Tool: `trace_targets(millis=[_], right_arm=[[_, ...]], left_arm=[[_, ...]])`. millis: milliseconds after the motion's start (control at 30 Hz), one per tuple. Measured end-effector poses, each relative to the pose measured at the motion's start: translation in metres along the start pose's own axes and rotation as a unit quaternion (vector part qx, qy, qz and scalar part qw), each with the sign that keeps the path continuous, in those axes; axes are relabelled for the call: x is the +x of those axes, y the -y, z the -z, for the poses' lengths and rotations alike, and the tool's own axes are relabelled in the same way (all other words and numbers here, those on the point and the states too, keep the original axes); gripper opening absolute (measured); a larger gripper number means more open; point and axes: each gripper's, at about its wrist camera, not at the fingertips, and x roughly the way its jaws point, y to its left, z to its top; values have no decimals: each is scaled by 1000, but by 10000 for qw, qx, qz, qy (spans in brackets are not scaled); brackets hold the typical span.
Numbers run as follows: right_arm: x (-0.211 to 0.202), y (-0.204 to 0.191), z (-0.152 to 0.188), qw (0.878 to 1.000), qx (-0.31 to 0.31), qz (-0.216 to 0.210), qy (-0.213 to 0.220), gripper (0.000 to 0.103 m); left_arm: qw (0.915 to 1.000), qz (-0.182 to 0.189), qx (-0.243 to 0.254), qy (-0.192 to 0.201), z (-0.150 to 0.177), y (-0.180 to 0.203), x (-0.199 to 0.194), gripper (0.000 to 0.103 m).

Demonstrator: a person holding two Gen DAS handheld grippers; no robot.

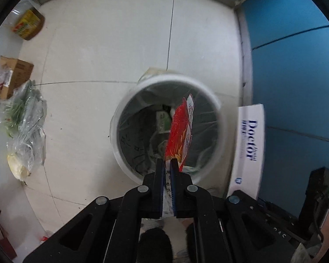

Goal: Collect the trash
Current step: 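Carry the sugar bag and toothpaste box with both tools over the floor bin, then open both tools to drop the bag and box into the bin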

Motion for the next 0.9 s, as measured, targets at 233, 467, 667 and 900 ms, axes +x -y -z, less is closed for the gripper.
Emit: trace_targets(millis=[233, 467, 667, 900], right_arm=[[84, 8, -19, 9940, -223, 44, -1074, 55], [41, 2, -25, 9964, -405, 510, -539, 92], [-9, -40, -11, 9839, -1085, 1401, 237, 103], [-71, -89, 10, 9687, -1428, 1881, 760, 103]], left_arm=[[9988, -491, 62, -4, 0, -3, 11, 46], [9916, -1134, 94, 609, 7, -17, -26, 100], [9829, -1491, -12, 1085, 23, -26, -61, 100], [9757, -1677, 49, 1407, 57, -14, -100, 101]])
